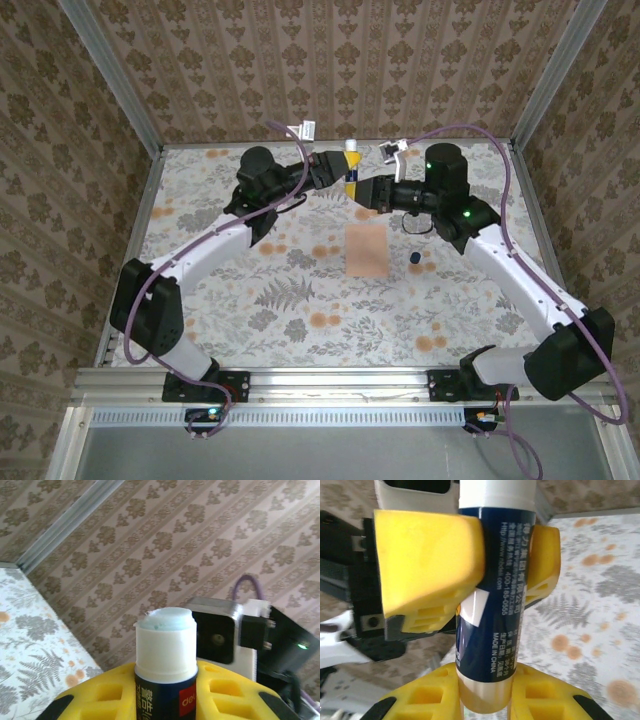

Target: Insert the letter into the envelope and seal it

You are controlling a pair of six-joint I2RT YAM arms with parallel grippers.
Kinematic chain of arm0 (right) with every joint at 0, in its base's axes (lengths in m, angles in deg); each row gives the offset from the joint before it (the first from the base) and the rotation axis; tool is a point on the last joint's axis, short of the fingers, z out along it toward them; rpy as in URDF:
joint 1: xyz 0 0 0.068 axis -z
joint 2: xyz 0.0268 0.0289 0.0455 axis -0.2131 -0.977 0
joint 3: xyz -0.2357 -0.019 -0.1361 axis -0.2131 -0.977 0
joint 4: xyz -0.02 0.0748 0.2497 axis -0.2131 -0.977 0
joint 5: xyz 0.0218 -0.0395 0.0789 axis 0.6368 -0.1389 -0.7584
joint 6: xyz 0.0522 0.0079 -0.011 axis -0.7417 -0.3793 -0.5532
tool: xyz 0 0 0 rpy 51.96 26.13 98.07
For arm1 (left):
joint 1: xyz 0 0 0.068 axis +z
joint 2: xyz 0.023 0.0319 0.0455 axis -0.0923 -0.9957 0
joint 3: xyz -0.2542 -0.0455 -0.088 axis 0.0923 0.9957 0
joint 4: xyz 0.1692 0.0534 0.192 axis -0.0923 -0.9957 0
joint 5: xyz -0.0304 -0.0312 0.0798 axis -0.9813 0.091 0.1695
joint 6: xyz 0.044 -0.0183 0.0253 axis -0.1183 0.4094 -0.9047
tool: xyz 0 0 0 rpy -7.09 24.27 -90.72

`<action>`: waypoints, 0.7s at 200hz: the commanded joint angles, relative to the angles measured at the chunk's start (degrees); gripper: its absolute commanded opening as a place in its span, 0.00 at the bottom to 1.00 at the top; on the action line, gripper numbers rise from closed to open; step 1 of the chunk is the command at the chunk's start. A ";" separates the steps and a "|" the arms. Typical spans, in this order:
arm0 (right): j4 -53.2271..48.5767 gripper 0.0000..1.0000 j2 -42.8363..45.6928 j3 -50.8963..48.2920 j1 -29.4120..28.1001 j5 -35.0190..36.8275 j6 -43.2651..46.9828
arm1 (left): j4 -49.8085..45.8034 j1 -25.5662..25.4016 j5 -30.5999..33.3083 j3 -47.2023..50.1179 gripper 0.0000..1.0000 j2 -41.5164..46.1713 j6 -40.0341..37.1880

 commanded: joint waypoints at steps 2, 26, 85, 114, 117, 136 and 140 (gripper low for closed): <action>-4.19 0.20 0.56 4.36 -7.40 11.59 8.57 | -14.49 -4.52 4.03 -3.41 0.00 0.81 -7.73; -5.97 0.19 -1.35 5.44 -11.93 22.99 10.05 | -24.77 -7.68 12.24 -6.22 0.00 2.12 -13.39; -4.65 0.18 -4.45 5.04 -19.17 40.17 12.31 | -31.37 -13.19 26.66 -6.16 0.00 3.88 -13.28; -3.78 0.18 -4.43 4.26 -20.28 42.35 12.25 | -32.16 -13.71 28.62 -5.86 0.00 4.04 -12.71; -3.70 0.18 -4.47 4.13 -20.31 42.45 12.19 | -32.12 -13.67 28.64 -5.85 0.00 4.04 -12.70; -3.71 0.18 -4.43 3.72 -20.32 42.72 12.14 | -32.15 -13.46 28.11 -5.52 0.00 4.37 -12.91; -3.87 0.18 -4.43 3.71 -20.37 42.59 12.27 | -31.99 -13.30 27.83 -5.38 0.00 4.47 -12.96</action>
